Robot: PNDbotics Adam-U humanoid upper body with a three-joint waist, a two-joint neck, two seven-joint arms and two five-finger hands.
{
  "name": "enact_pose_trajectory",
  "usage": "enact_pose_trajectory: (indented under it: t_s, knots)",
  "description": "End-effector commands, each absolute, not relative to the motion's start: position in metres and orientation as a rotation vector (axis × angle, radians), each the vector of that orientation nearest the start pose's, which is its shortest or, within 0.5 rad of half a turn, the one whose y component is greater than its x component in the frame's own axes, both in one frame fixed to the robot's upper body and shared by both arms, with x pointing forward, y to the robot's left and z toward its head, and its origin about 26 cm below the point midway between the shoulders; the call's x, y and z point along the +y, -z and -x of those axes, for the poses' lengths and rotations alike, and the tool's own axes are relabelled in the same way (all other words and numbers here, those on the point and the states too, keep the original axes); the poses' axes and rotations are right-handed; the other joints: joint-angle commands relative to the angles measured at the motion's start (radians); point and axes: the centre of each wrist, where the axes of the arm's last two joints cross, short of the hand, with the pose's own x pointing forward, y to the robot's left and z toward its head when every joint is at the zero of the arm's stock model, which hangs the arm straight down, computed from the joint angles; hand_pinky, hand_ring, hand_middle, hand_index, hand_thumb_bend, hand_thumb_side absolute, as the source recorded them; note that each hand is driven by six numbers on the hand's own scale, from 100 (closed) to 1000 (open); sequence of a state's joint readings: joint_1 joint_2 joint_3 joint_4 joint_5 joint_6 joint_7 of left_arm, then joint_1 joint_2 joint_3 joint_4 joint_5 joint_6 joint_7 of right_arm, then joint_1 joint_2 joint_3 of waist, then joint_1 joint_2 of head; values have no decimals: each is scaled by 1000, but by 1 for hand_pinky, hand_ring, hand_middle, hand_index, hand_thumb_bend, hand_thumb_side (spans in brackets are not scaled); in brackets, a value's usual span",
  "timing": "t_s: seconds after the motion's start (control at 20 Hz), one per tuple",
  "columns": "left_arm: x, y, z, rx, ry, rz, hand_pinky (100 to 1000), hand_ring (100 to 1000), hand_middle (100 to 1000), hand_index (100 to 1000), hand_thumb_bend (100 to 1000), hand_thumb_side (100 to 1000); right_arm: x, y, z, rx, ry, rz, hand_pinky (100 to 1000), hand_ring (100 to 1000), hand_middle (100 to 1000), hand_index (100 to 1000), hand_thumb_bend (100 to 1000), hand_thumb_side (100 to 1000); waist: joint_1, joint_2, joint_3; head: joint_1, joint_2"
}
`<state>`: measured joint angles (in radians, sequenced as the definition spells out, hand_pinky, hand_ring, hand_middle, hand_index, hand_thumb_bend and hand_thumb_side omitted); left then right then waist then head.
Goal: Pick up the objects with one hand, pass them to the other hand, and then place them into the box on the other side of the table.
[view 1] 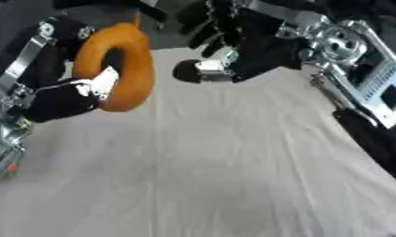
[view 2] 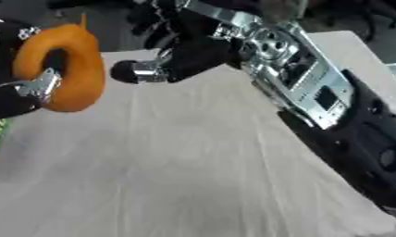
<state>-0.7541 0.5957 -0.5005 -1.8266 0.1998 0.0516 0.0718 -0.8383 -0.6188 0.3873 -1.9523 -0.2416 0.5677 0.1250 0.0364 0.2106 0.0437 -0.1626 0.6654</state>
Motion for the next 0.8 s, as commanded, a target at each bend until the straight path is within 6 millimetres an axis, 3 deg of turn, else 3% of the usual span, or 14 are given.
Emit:
enact_pose_trajectory:
  t_s: [0.05,0.55,0.8]
  knots:
    - [178,-263,-332,-2245,940,32,428,448,277,338,100,100,-185,-326,-309,-1924,-965,119,747,782,773,833,580,281,1,-16,0,11,9]
    - [219,-260,-336,-2213,855,-139,428,448,277,337,100,100,-229,-324,-313,-1982,-724,280,742,778,770,831,568,280,8,-12,-6,17,7]
    - [249,-263,-336,-2229,783,-282,431,448,278,338,100,100,-247,-321,-314,-1993,-616,337,738,773,765,826,554,284,9,-10,-7,22,5]
